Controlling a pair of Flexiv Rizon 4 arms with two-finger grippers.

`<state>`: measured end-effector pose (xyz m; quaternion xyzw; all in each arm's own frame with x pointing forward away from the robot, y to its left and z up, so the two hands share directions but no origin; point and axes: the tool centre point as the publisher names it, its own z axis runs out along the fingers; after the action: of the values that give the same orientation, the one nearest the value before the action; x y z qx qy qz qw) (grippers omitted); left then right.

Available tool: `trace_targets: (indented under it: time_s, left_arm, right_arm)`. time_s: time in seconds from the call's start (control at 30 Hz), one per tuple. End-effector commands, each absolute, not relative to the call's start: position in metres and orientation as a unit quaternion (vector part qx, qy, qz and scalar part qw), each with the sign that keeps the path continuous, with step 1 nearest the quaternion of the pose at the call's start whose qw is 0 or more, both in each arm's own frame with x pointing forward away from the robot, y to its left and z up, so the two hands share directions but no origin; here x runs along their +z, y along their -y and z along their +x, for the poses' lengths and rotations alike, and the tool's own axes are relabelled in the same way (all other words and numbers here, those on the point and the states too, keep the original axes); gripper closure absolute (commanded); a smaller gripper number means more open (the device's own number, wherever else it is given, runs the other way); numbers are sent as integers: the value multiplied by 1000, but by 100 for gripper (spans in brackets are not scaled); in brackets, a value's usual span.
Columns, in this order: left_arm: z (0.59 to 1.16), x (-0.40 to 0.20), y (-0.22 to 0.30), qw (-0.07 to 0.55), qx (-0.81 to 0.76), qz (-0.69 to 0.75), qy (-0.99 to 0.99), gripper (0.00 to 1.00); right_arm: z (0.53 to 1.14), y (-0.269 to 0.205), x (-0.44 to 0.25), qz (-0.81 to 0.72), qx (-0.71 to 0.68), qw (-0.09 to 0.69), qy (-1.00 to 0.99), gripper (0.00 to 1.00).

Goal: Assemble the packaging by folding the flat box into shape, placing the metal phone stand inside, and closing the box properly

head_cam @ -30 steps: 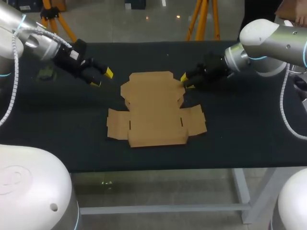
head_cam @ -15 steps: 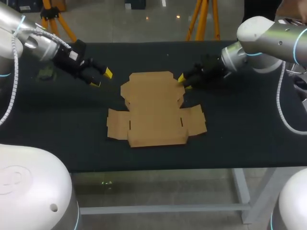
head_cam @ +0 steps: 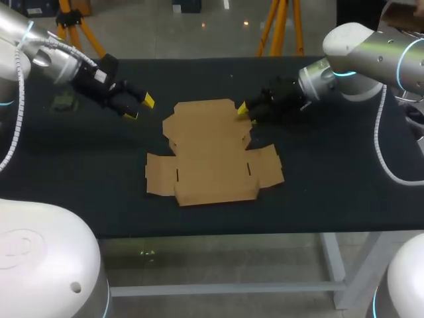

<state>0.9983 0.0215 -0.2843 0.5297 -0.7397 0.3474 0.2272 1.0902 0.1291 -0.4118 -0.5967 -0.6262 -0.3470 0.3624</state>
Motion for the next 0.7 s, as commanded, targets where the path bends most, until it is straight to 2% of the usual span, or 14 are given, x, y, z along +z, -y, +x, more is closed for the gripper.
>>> trace_targets:
  time_s: [0.03, 0.33, 0.53, 0.63, 0.7]
  left_arm:
    - [995, -283, -21, 226, 347, 529, 740, 0]
    - [991, -281, -20, 225, 346, 528, 742, 0]
    - [990, -280, -19, 225, 344, 529, 743, 0]
    - [990, -280, -19, 226, 343, 528, 743, 0]
    - [990, -279, -18, 229, 341, 526, 745, 0]
  right_arm:
    - [1088, -128, -429, -590, -365, 374, 615, 53]
    - [1082, -129, -425, -583, -395, 365, 609, 66]
    - [1083, -130, -417, -580, -409, 348, 613, 85]
    - [1083, -130, -414, -576, -421, 338, 614, 100]
    - [1083, -128, -411, -571, -431, 332, 615, 100]
